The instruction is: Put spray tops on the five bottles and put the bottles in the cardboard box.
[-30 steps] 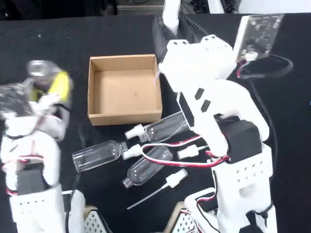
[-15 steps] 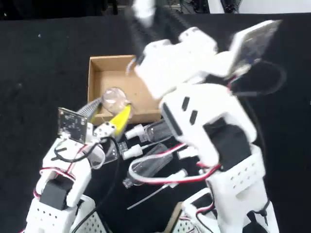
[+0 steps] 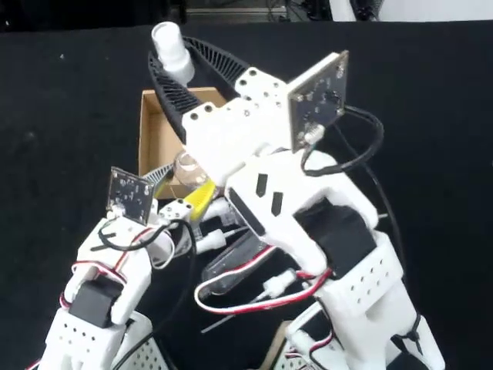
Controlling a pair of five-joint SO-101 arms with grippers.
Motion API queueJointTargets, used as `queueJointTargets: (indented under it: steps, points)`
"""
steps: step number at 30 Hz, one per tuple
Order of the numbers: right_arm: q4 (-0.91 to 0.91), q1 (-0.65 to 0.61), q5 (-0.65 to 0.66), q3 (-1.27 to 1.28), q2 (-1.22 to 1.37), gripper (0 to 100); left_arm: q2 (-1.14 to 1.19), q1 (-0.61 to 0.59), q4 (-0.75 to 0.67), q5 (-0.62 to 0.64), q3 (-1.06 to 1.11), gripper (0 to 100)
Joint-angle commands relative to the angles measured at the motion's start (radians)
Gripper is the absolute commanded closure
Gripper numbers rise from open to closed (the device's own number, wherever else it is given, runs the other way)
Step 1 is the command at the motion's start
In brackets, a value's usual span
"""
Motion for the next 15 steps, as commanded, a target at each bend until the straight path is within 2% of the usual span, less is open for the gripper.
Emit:
queueJointTargets:
  steps: [1, 6, 15]
  points:
    - [-0.014, -0.018, 0.009, 0.036, -0.070, 98.8, 0.020, 0.013, 0.002, 0.008, -0.022, 83]
    - [-0.017, -0.017, -0.075, 0.116, -0.096, 98.8, 0.017, 0.016, 0.003, 0.008, -0.015, 83]
    - [-0.094, -0.015, -0.075, 0.125, -0.090, 98.8, 0.015, 0.018, 0.003, 0.008, -0.015, 83]
